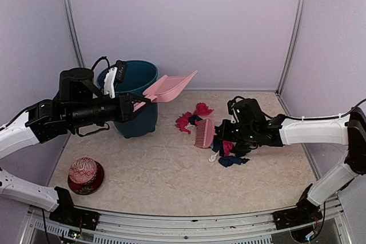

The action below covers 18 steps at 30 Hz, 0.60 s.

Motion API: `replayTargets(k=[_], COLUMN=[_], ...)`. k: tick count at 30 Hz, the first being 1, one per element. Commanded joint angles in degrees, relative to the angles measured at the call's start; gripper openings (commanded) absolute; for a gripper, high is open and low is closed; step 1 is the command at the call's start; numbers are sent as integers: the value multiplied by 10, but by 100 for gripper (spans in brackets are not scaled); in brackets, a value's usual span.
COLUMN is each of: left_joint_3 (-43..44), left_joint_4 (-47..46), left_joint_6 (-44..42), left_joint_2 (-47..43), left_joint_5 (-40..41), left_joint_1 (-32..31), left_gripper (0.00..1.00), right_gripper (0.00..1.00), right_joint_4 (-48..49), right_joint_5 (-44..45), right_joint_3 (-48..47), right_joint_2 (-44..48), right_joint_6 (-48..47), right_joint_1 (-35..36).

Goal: Sweep away the paper scraps from the table

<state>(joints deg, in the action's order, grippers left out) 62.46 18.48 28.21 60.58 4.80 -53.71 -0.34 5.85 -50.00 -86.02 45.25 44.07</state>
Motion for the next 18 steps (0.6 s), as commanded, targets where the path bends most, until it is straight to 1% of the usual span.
replayTargets(k=[1, 6, 9, 13, 18], left_joint_3=[26, 22, 16, 17, 19], left_joint_4=[-5, 2, 10, 31, 57], left_joint_6=[-35, -42, -40, -35, -26], left_joint_2=[25, 42, 43, 42, 34], left_joint_5=[60, 120, 152, 181, 194], left_joint_1=[-34, -75, -94, -101, -107], left_gripper=[0, 0, 0, 0, 0], right_gripper=[0, 0, 0, 0, 0], right_joint_4=[-47, -66, -67, -13, 104], right_joint_5=[26, 36, 74, 110, 146], right_joint_3=[13, -10, -35, -61, -89], right_joint_2=[75, 165, 195, 189, 115], right_joint_6=[-27, -82, -155, -313, -538], right_joint_1=[-3, -4, -5, -11, -22])
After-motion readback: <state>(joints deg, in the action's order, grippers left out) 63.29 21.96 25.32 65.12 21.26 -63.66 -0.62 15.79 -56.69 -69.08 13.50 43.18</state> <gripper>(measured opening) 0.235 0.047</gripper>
